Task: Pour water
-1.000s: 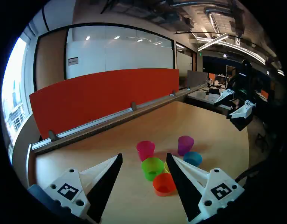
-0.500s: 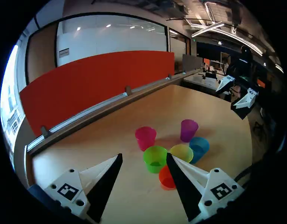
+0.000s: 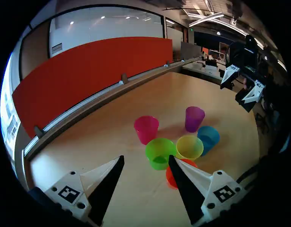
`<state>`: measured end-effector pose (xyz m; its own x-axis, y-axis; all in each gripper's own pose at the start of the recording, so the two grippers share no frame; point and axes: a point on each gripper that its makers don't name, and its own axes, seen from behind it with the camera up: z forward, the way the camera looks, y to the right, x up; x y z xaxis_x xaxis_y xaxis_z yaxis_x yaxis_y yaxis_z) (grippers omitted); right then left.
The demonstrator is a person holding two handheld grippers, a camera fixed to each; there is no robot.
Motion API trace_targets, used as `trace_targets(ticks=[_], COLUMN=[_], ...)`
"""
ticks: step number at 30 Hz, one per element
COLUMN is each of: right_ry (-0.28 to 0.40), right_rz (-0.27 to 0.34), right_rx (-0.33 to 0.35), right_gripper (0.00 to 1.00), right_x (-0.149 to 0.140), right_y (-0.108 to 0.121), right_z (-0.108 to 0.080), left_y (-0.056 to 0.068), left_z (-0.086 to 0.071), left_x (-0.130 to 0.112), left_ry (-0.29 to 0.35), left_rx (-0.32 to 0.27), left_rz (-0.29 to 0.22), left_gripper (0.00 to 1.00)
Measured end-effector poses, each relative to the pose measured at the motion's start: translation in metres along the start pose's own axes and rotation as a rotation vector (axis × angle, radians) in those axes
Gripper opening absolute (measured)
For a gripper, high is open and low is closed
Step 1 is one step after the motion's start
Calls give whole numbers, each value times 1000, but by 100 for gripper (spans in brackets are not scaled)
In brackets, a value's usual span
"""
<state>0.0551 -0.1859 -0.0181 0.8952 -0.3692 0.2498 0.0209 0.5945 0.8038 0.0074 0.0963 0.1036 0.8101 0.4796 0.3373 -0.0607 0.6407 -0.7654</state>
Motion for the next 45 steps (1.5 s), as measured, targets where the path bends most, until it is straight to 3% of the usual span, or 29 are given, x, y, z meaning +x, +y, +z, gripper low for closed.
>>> trace_targets(ticks=[24, 45], right_ry=[-58, -95], right_rz=[2, 0], right_rx=[31, 44], right_gripper=[99, 99], right_x=[-27, -50], right_y=[-9, -13], right_z=[31, 42], left_y=[-18, -10], left_z=[40, 56], left_x=[-45, -61], left_ry=[-94, -127], left_rx=[-25, -63], left_rz=[11, 28], left_gripper=[86, 86])
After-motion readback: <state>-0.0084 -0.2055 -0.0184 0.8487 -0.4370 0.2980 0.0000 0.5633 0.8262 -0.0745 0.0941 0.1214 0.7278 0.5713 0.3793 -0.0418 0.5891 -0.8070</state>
